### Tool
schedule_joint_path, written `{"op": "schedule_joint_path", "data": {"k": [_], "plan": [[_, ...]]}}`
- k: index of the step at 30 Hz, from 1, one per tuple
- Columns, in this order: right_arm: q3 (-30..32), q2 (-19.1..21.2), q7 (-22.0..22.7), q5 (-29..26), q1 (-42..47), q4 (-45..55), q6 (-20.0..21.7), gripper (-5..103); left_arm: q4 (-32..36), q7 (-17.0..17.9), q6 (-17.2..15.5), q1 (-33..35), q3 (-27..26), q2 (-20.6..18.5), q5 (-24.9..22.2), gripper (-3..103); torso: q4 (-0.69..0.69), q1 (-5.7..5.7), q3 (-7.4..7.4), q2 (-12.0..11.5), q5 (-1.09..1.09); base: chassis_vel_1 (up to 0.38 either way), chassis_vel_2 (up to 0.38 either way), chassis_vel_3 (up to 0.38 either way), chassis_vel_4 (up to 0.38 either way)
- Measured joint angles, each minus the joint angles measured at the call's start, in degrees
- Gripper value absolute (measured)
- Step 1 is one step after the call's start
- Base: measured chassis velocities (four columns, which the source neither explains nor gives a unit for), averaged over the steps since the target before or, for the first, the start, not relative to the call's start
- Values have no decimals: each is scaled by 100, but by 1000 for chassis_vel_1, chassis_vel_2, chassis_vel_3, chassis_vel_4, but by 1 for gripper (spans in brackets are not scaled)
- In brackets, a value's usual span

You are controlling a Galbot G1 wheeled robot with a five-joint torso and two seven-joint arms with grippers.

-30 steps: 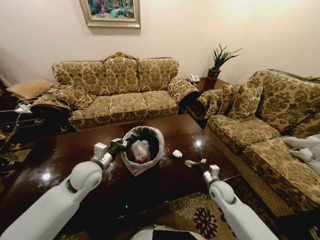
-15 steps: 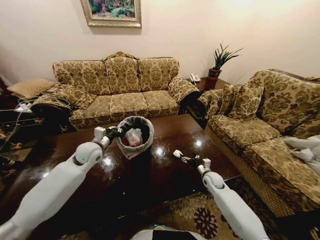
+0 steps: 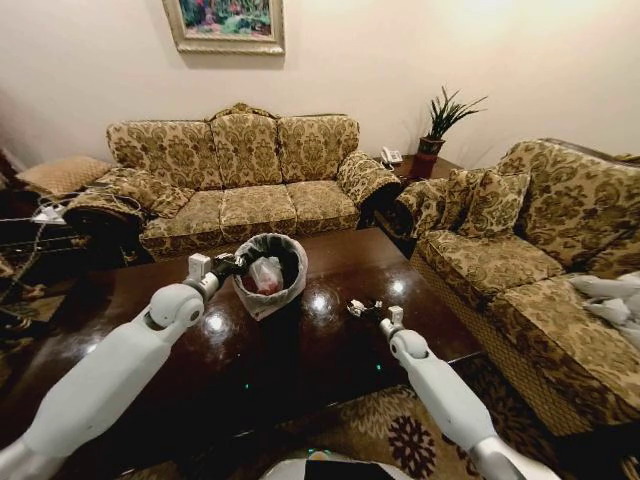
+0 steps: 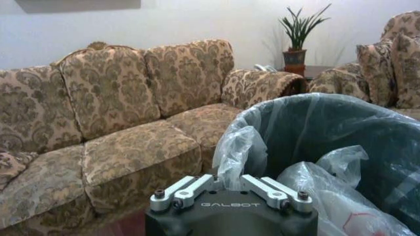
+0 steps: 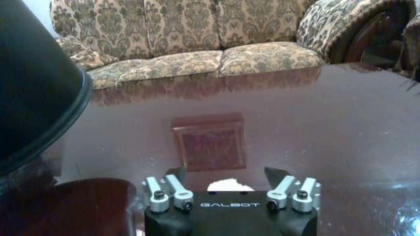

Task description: Move to the front of the table and place the trash on the table into the trash bin.

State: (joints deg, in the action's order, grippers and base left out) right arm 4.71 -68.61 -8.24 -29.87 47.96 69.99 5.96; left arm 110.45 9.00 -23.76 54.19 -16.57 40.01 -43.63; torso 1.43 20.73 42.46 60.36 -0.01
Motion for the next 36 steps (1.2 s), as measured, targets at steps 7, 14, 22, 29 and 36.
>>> {"op": "schedule_joint_path", "data": {"k": [7,14,22,29,36], "plan": [[23,-2,60,88,98,-20,-21,53,95,25,-7,89,-35,3,10,3,-1,-1,0,1,0,0,0,0,0],[30,28,142,105,114,9,-32,26,179,65,-25,85,-37,-4,10,3,-1,-1,0,1,1,0,0,0,0],[111,50,217,110,231,62,-51,2,245,70,-25,150,-38,-14,14,3,-1,-1,0,1,1,0,0,0,0],[211,237,492,50,376,679,-100,0,311,70,-24,156,-37,-24,10,3,-1,0,0,1,1,0,0,0,0],[342,1190,770,-346,394,2522,79,0,436,69,-40,194,4,9,-14,3,-1,-1,0,1,2,0,0,0,0]]}}
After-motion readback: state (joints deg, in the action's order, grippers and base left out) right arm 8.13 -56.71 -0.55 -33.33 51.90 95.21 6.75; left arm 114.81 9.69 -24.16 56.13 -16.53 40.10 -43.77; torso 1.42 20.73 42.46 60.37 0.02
